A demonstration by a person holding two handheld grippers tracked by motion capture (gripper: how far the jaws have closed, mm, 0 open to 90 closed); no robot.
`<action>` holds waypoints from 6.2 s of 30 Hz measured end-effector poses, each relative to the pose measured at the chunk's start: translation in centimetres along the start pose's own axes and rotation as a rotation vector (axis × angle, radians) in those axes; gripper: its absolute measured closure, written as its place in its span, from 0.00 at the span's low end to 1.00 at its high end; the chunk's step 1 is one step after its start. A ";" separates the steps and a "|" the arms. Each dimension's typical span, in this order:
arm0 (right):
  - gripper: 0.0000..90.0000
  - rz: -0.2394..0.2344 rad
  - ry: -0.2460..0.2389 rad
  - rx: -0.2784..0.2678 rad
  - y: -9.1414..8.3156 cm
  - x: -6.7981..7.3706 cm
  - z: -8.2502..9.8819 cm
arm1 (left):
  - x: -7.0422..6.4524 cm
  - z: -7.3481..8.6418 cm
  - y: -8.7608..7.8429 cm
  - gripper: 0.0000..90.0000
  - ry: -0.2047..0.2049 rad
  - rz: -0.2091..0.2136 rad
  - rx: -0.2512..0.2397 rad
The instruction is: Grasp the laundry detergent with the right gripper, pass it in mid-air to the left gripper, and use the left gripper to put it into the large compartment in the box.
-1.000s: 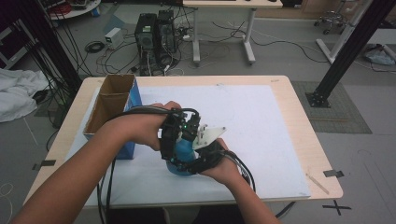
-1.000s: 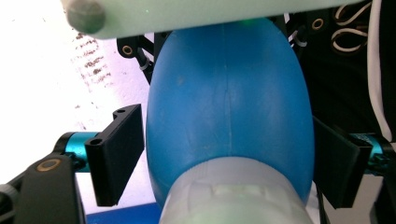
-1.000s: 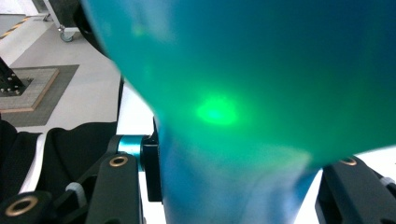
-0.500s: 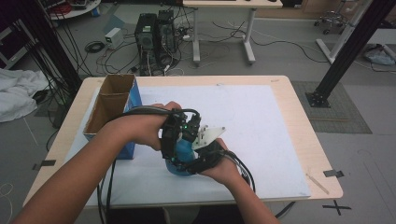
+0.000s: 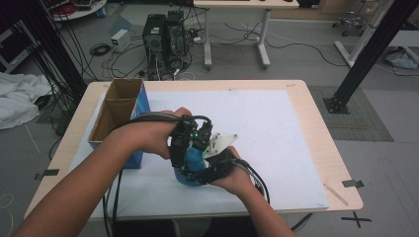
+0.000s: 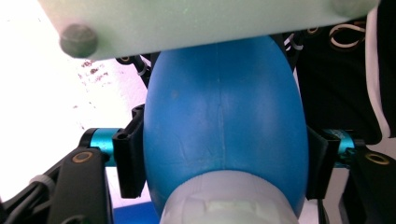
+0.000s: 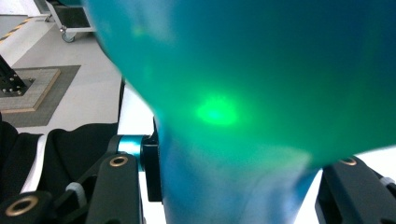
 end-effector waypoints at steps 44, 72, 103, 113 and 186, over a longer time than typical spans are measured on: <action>0.41 -0.013 0.001 0.029 -0.3 0.1 -0.4 | 0.0 -0.1 -0.7 0.43 -0.035 0.019 0.009; 0.24 0.000 0.021 0.201 -3.3 -1.1 -0.9 | 1.2 1.9 -1.1 0.43 -0.118 0.036 0.026; 0.13 -0.017 0.012 0.648 -5.5 -2.7 -3.7 | 2.0 4.5 -3.7 0.42 -0.229 0.054 0.016; 0.11 0.016 0.024 0.763 -7.2 -3.1 -4.9 | 2.6 4.9 -5.1 0.42 -0.272 0.057 0.023; 0.04 -0.005 0.027 0.876 -5.9 -4.2 -4.2 | 4.6 23.2 -11.0 0.42 -0.962 -0.002 0.011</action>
Point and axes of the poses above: each handheld gripper's, and its own axes: y roughly forward along the jaws, z roughly out of its underside, x roughly to its left, the point moved 1 cm from there along y, roughly forward along the jaws, and after that the axes turned 2 degrees about x, right-handed, at the moved point
